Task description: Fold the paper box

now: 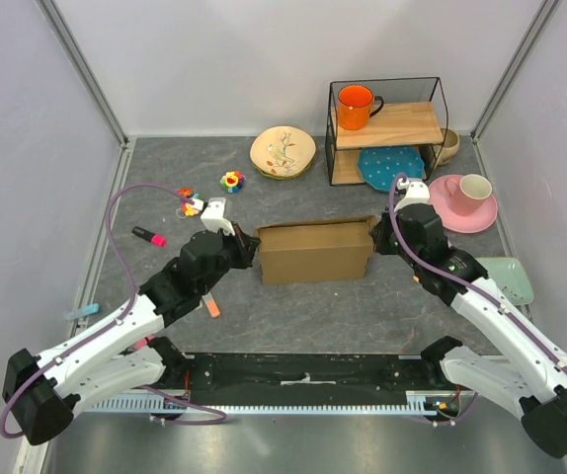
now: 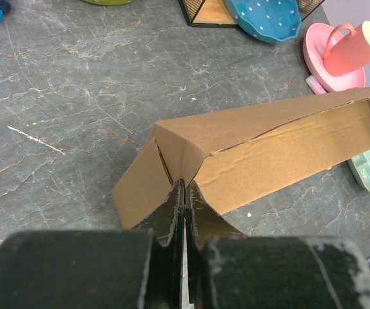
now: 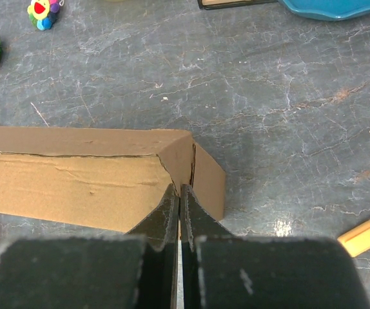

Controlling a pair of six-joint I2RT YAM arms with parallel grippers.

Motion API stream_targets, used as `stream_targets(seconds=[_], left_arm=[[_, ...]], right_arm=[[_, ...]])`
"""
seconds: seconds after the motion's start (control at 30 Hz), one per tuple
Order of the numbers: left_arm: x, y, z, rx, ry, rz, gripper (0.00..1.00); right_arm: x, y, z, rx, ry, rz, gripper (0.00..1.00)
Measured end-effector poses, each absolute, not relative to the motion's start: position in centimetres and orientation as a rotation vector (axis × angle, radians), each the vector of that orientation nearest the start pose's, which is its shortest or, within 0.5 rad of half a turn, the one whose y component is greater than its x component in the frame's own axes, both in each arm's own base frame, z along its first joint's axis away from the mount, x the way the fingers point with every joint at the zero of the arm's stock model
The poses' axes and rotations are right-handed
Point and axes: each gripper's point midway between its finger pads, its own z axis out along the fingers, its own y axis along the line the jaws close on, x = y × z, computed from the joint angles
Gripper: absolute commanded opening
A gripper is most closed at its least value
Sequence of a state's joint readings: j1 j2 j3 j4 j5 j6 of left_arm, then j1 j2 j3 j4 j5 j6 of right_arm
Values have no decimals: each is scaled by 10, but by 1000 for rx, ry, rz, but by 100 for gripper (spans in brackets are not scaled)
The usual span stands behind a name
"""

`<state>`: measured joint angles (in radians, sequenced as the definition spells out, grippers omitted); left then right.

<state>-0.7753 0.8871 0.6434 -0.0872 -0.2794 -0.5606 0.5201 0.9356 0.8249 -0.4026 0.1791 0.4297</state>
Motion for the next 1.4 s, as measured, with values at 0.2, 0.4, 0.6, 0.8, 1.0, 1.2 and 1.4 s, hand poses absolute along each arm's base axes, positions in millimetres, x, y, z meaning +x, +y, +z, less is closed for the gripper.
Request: stream_targets(seconds=[0.2, 0.4, 0.6, 0.8, 1.0, 1.2, 1.4], left_arm=[[253, -211, 201, 15, 1936, -644, 2], [252, -212, 200, 21, 1939, -646, 2], [253, -215, 199, 26, 1946, -644, 2], [254, -217, 199, 30, 1950, -642, 2], [254, -218, 199, 35, 1954, -643, 2], [254, -219, 199, 39, 1954, -643, 2], [255, -220, 199, 40, 1956, -640, 2]], right_arm=[[277, 142, 203, 15, 2101, 392, 13], [271, 142, 200, 11, 2132, 384, 27], [267, 138, 199, 12, 2156, 364, 31], [268, 131, 201, 30, 2153, 319, 31], [269, 121, 214, 64, 2094, 287, 29], [272, 117, 239, 101, 1989, 309, 26], [278, 120, 242, 105, 1964, 319, 25]])
